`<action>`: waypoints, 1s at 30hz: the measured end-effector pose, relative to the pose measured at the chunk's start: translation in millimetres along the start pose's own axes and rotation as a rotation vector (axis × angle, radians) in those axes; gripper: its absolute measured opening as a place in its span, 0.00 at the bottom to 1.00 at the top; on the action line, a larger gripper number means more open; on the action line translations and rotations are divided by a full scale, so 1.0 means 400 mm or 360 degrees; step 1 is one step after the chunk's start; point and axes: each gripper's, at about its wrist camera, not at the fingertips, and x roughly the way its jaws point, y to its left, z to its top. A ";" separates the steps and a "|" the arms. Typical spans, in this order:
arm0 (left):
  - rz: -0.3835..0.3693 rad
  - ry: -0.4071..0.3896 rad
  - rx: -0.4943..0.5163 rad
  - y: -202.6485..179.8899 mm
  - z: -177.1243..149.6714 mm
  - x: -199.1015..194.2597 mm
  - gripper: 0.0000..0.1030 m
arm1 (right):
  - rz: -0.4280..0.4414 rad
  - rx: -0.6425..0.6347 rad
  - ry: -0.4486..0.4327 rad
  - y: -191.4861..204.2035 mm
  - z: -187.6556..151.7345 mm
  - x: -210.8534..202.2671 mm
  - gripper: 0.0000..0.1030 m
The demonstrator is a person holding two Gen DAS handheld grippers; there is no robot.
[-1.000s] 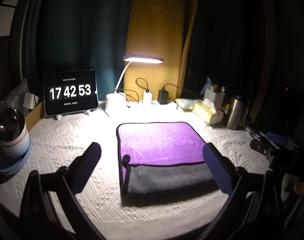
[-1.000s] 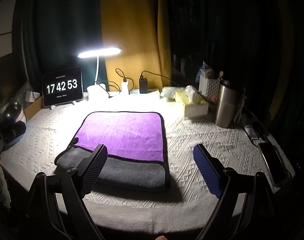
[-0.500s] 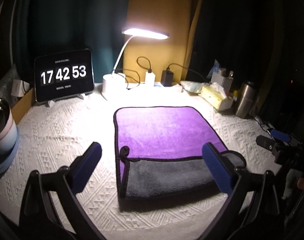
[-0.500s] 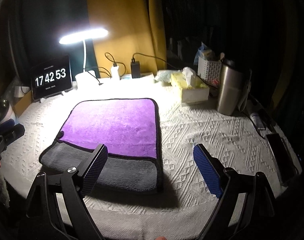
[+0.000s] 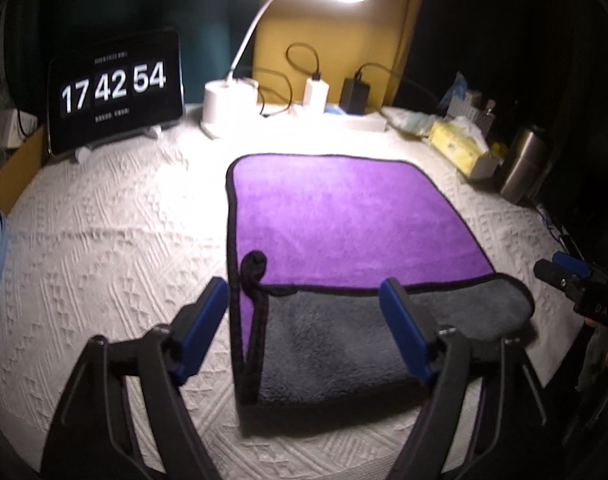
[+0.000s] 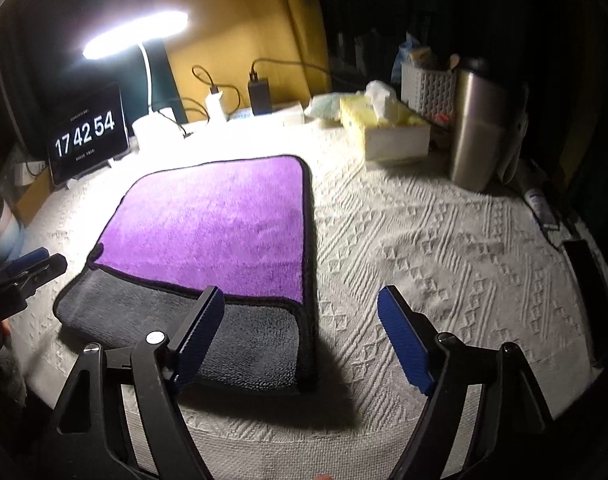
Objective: Fold towel
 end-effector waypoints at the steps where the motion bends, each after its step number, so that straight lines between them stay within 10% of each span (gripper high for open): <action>1: 0.0003 0.0013 0.0001 0.001 -0.002 0.007 0.73 | 0.0006 0.0002 0.0011 -0.002 -0.003 0.007 0.77; 18: 0.0024 0.0196 -0.0030 0.038 -0.035 0.089 0.47 | 0.0089 0.0026 0.0173 -0.008 -0.052 0.097 0.44; 30: 0.0021 0.0193 0.0006 0.036 -0.035 0.086 0.07 | 0.0090 -0.0012 0.0155 0.004 -0.050 0.091 0.09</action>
